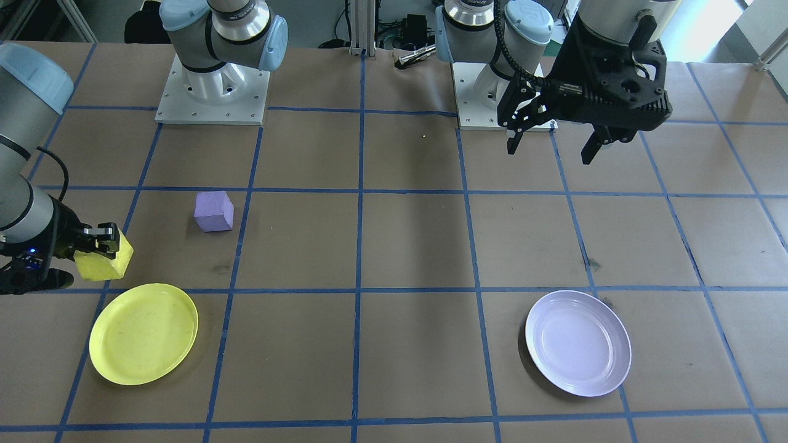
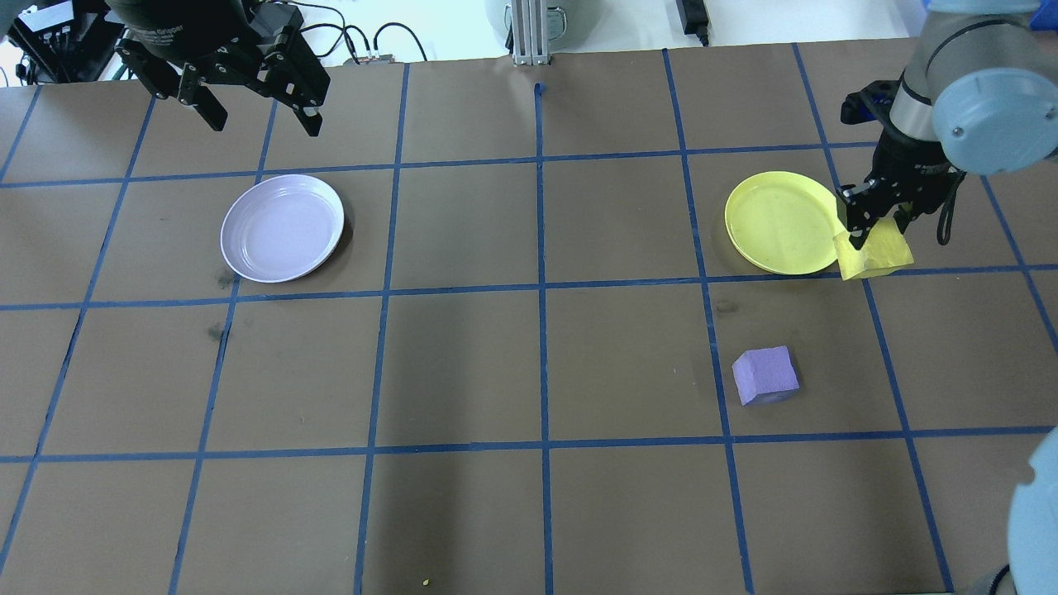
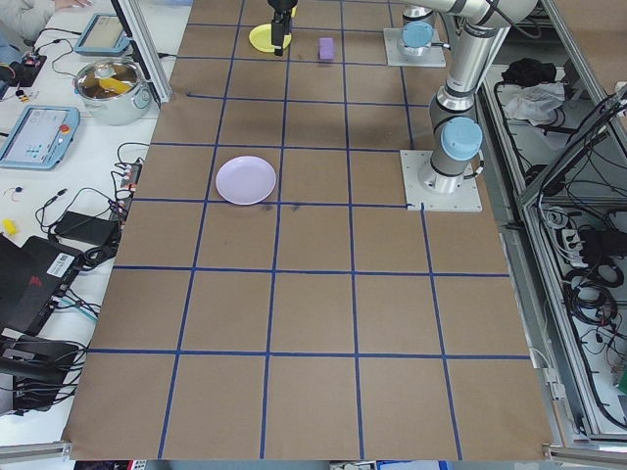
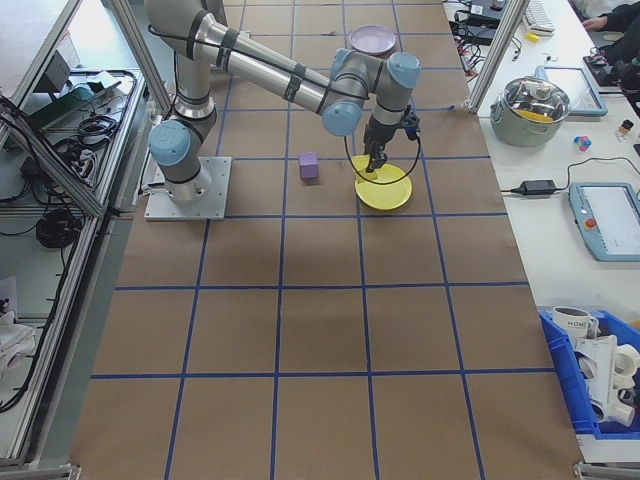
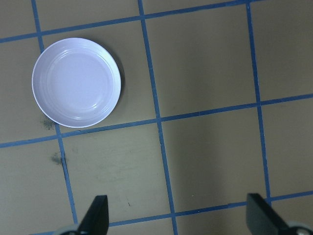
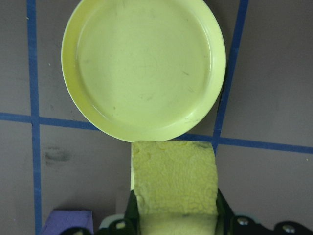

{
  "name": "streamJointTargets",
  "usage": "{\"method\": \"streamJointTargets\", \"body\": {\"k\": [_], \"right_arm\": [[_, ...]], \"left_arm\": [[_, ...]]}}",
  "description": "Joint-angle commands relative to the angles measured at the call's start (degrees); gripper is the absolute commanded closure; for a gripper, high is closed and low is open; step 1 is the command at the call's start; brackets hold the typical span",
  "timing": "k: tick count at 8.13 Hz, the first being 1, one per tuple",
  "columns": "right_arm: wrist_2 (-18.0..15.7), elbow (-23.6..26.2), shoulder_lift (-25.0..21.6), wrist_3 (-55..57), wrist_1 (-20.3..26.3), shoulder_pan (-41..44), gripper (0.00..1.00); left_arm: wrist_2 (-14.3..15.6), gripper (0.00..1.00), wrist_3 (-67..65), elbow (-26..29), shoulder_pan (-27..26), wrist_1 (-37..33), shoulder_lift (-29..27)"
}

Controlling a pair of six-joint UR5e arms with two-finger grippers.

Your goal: Sort blocks by color into plates

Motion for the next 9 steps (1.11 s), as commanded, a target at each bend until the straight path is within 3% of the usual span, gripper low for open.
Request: {"method": "streamJointTargets", "body": {"k": [1,3,4,5,6,7,8,9], "right_arm": [[2.41,-4.39,4.9,0.64,-5.13,2.22,0.95],[2.59,-4.58,8.51,0.55,-9.02,2.84,0.94],[2.5,-4.58,10.18,0.56,-8.94,3.46,0.88],[2.5,-4.41,11.15,0.56,-8.51,3.46,0.6],[2.5,-3.97,11.16,0.64,-8.76,3.46,0.13],[2.33,-3.96,11.16,0.64,-8.5,3.55,0.0],[1.71,-3.88,10.81,0.73,-6.59,3.46,0.0],[1.53,-4.05,10.29,0.73,-1.87,3.46,0.0]], "left_arm": [[-0.85,0.0,-0.34,-0.05,-0.27,0.38,0.05],[-0.67,0.0,0.27,-0.23,0.26,0.29,1.81],[-0.94,0.0,0.37,-0.58,0.08,0.55,0.68],[-1.2,0.0,0.02,-0.84,0.08,1.51,0.58],[-1.2,0.0,0.36,-1.1,0.26,1.78,0.32],[-1.46,0.0,-0.07,-1.28,0.0,2.4,0.41],[-1.73,0.0,0.45,-1.46,0.08,2.4,0.75],[-1.03,0.0,0.28,-1.46,0.26,2.49,0.41]]}}
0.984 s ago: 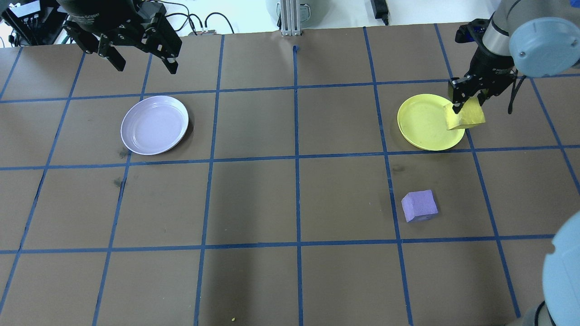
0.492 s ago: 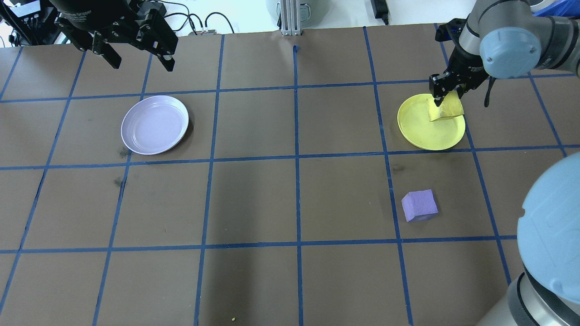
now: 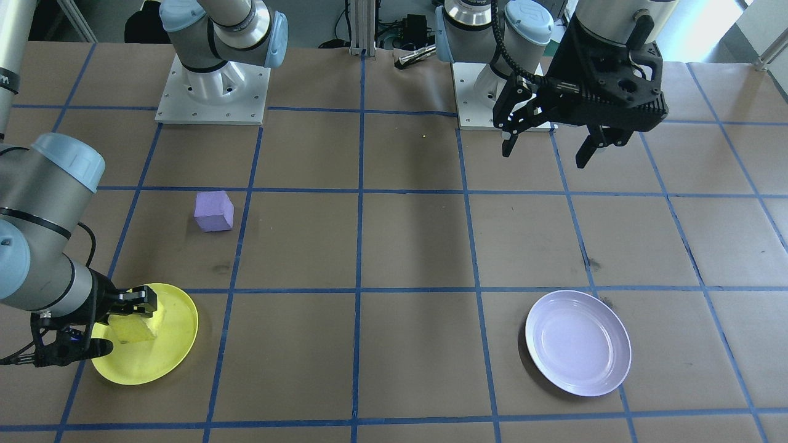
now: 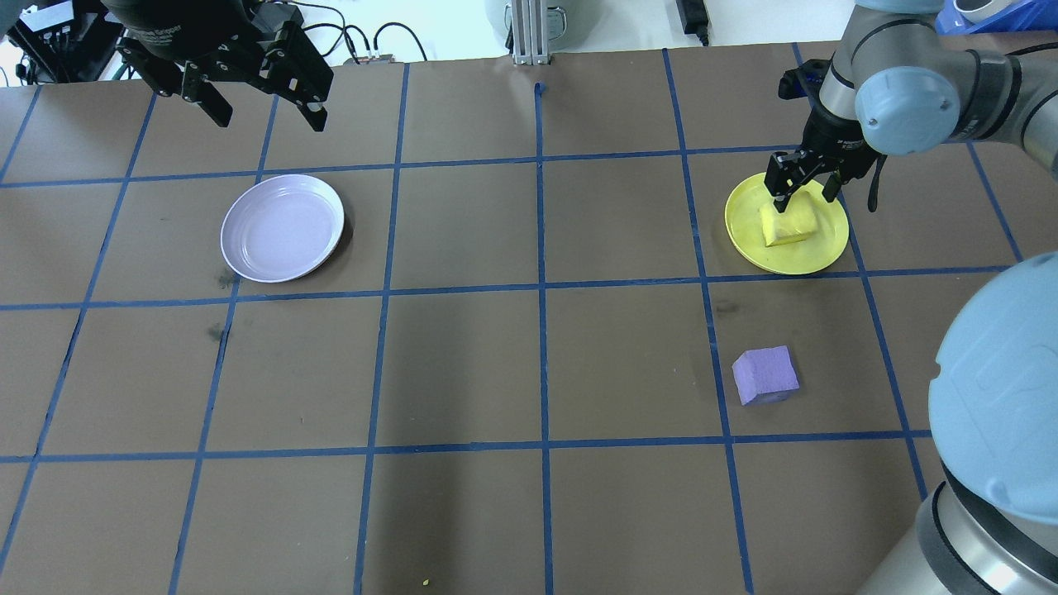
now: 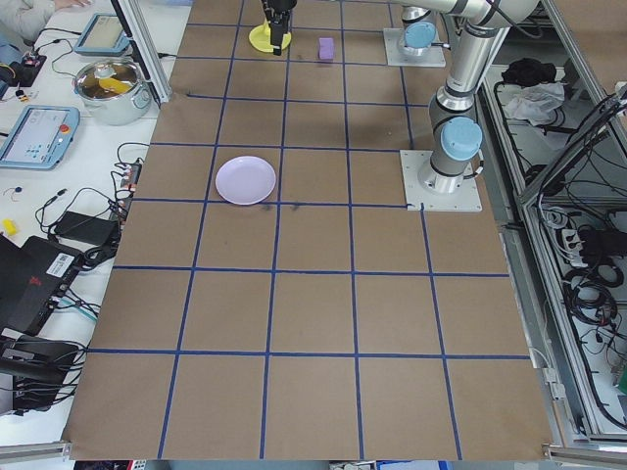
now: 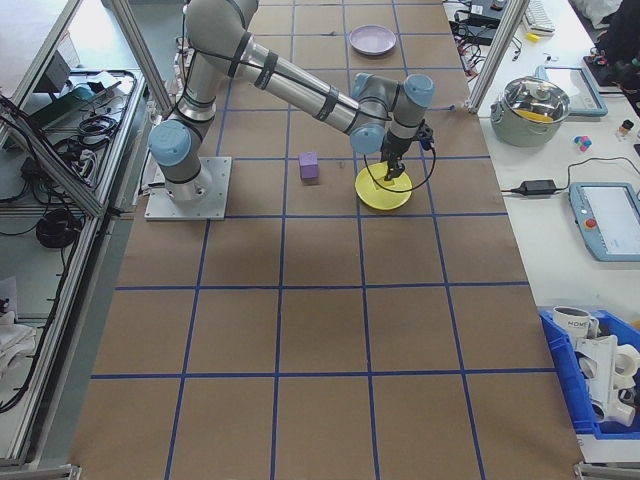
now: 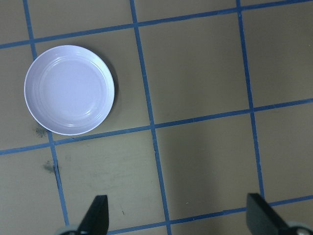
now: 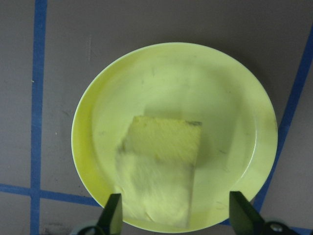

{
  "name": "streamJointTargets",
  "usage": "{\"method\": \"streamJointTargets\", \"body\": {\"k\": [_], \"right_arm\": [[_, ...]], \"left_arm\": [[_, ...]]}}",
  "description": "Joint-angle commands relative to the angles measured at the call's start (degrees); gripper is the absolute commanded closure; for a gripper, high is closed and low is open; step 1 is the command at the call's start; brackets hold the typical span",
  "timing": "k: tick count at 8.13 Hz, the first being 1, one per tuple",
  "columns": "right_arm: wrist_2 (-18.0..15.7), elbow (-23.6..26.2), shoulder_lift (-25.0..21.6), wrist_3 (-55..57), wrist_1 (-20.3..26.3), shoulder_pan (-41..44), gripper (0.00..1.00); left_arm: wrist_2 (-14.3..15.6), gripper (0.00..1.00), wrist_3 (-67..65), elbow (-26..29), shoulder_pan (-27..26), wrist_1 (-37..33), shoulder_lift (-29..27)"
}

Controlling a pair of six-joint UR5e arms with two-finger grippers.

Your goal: Sort blocks by color into plates

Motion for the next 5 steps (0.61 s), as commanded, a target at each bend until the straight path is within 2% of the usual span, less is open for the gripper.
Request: {"method": "streamJointTargets", "body": {"k": [1,2,3,4,5], "right_arm": [[-0.45,0.01,-3.04,0.06,9.44,0.0,0.0],[0.07,0.45,-5.85,0.06,14.35,0.0,0.0],[0.43,0.71,-7.53,1.45,21.79,0.09,0.0],[0.43,2.02,-8.24,6.07,26.31,0.17,0.0],[0.69,4.99,-8.6,8.29,27.83,0.17,0.0]], "left_arm": [[0.7,0.0,0.12,-0.43,0.16,0.03,1.84],[0.79,0.0,-0.49,-0.69,-0.02,-0.24,4.12],[-0.08,0.0,-0.84,-0.69,0.15,0.2,5.02],[0.61,0.0,-0.58,-1.74,-0.28,-0.32,4.42],[-0.16,0.0,-0.67,-3.4,-0.55,0.28,6.59]]}}
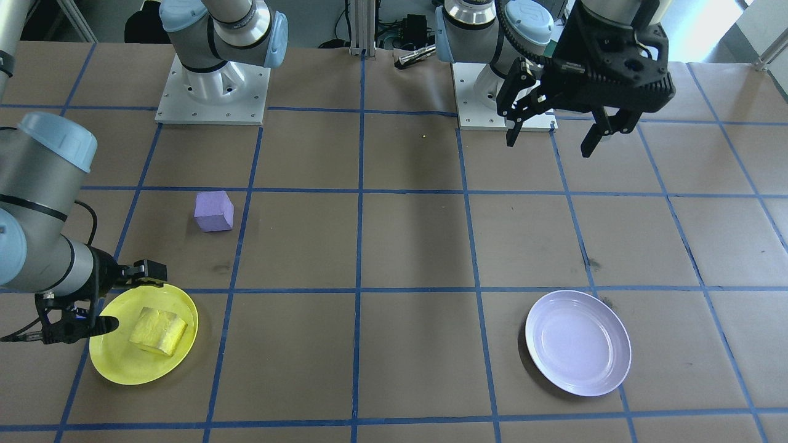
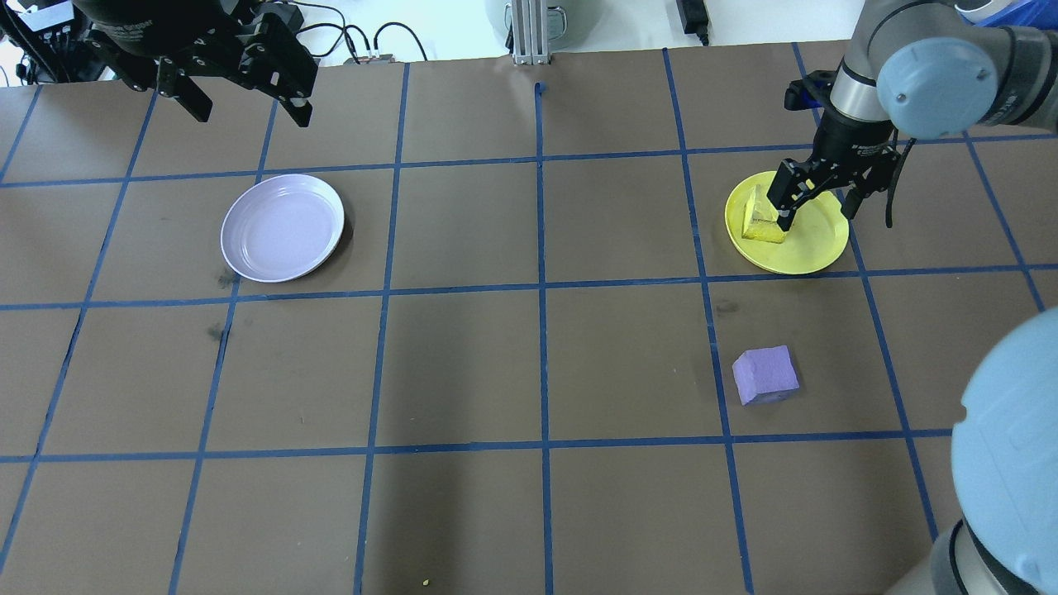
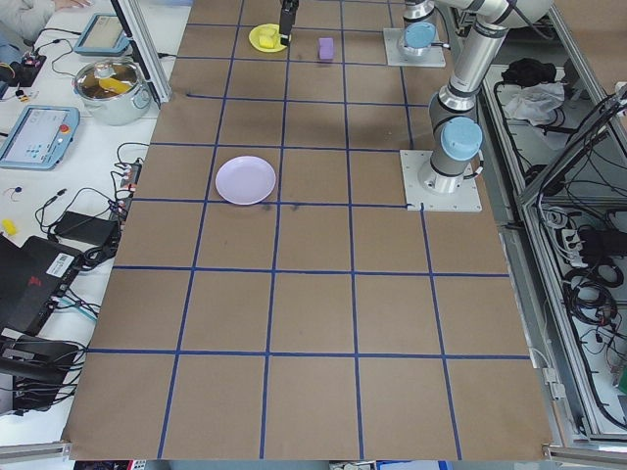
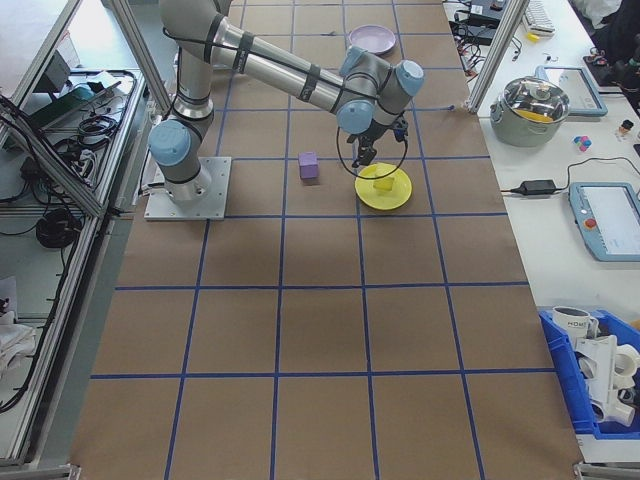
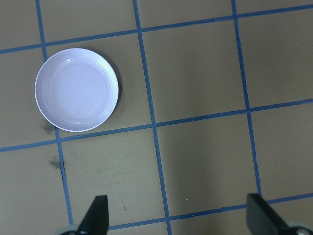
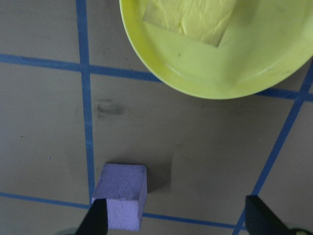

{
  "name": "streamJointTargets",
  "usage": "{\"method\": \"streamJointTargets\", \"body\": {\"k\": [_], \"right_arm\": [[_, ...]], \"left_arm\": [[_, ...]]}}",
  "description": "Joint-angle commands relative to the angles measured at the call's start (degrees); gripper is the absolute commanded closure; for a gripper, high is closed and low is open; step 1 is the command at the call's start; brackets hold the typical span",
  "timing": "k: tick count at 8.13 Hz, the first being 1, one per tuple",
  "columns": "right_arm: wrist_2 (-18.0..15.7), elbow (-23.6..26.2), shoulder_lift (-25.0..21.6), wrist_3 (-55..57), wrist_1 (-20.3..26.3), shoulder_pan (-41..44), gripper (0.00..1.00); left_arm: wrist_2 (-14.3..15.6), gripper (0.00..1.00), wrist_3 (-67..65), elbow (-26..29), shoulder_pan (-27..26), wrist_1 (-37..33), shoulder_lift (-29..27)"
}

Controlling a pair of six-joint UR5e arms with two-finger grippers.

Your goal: Sort blocks by color into plates

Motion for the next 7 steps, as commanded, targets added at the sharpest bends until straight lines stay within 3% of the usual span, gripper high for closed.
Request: {"method": "streamJointTargets", "body": {"k": [1,2,3,5,6,7], "right_arm": [[1.09,6.45,-2.16,5.28,6.52,0.07,0.04],[5.1,9.08,-2.69,5.28,6.35,0.07,0.03],[5.75,12.16,-2.86,5.28,5.22,0.15,0.02],[3.57,16.04,-2.43,5.28,-0.65,2.51,0.0],[1.3,17.1,-2.43,5.28,-2.86,3.05,0.0],[0.32,17.54,-1.91,5.28,-4.1,3.05,0.0]], "left_arm": [[-1.78,0.0,-0.44,-2.18,-0.36,0.37,2.78],[-7.8,0.0,-0.27,-2.18,0.25,0.37,2.27],[-8.38,0.0,-0.09,-2.97,0.34,1.59,0.43],[-1.48,0.0,-0.18,-2.18,0.34,1.77,-2.82],[4.82,0.0,-0.96,-2.62,0.26,1.86,-2.14],[6.98,0.0,-2.89,-2.97,0.25,1.78,-0.65]]}}
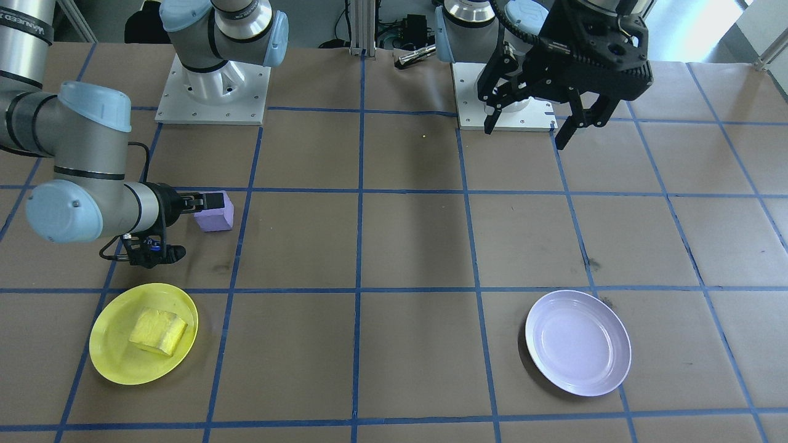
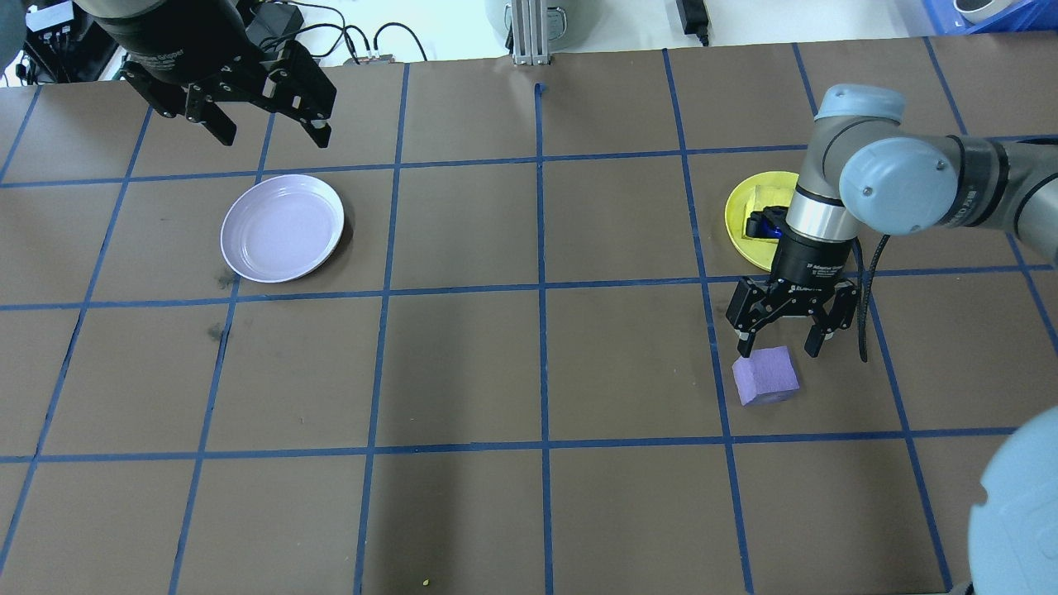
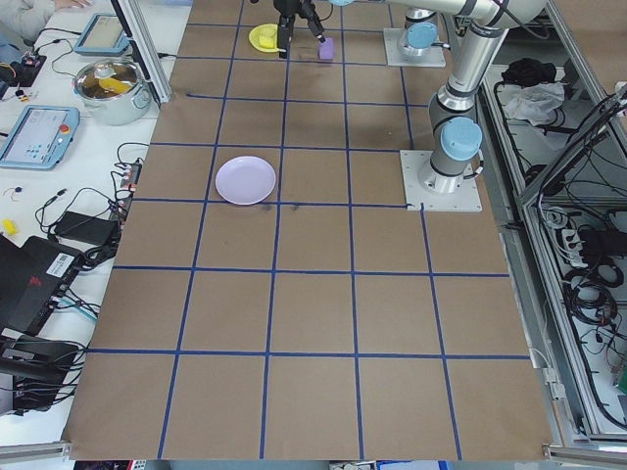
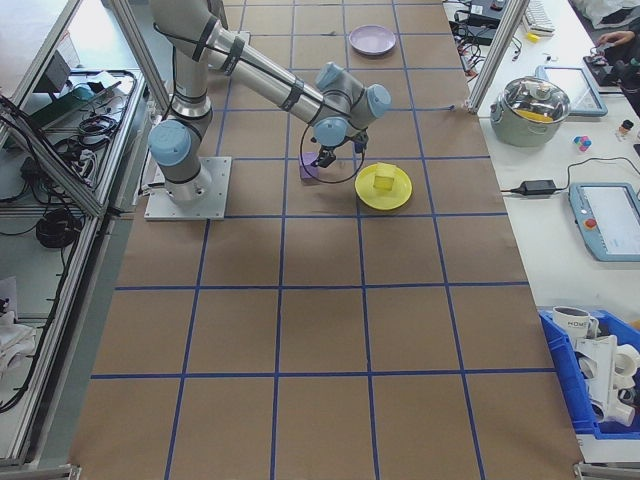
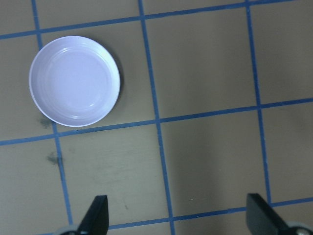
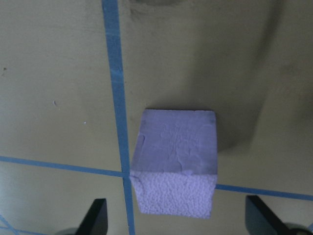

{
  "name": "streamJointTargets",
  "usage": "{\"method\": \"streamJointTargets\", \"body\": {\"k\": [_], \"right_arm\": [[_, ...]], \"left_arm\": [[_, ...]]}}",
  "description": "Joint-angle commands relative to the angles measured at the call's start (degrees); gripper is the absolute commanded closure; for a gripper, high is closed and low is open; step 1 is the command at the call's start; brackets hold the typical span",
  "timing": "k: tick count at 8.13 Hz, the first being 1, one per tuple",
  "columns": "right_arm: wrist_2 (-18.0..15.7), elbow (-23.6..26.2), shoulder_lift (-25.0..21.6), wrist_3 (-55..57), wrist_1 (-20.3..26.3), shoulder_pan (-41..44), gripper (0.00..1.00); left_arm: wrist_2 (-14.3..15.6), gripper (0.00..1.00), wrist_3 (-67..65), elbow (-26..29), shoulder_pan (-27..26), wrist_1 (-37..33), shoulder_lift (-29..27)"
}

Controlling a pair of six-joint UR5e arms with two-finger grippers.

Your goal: Sort blocks by color into plates

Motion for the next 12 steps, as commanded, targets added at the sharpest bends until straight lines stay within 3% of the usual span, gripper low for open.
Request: {"method": "streamJointTargets", "body": {"k": [1,4,5,6,9,12], "right_arm": [[-2.51,2.37,0.93,0.01,-4.91,0.73,0.0],[-1.81,6.06,1.2,0.27,-6.95,0.73,0.02],[-1.55,6.15,1.2,0.44,-8.34,0.73,0.55],[-1.37,5.98,1.11,0.71,-8.44,0.65,1.0],[-1.19,4.31,-1.51,5.25,-8.44,0.65,1.0],[8.71,0.01,-6.09,8.44,-4.94,1.52,1.0]], "left_arm": [[6.49,0.0,-4.55,-0.62,-0.19,-0.04,2.73],[6.75,0.0,-5.72,-0.53,-0.2,0.05,4.5],[6.67,0.0,-5.72,-0.01,-0.2,-0.04,4.85],[7.02,0.0,-5.81,-0.7,-0.2,-0.13,6.24],[6.58,0.0,-8.0,-2.55,-0.2,-0.57,6.87],[6.14,0.0,-8.0,-2.37,-0.64,-0.48,7.84]]}}
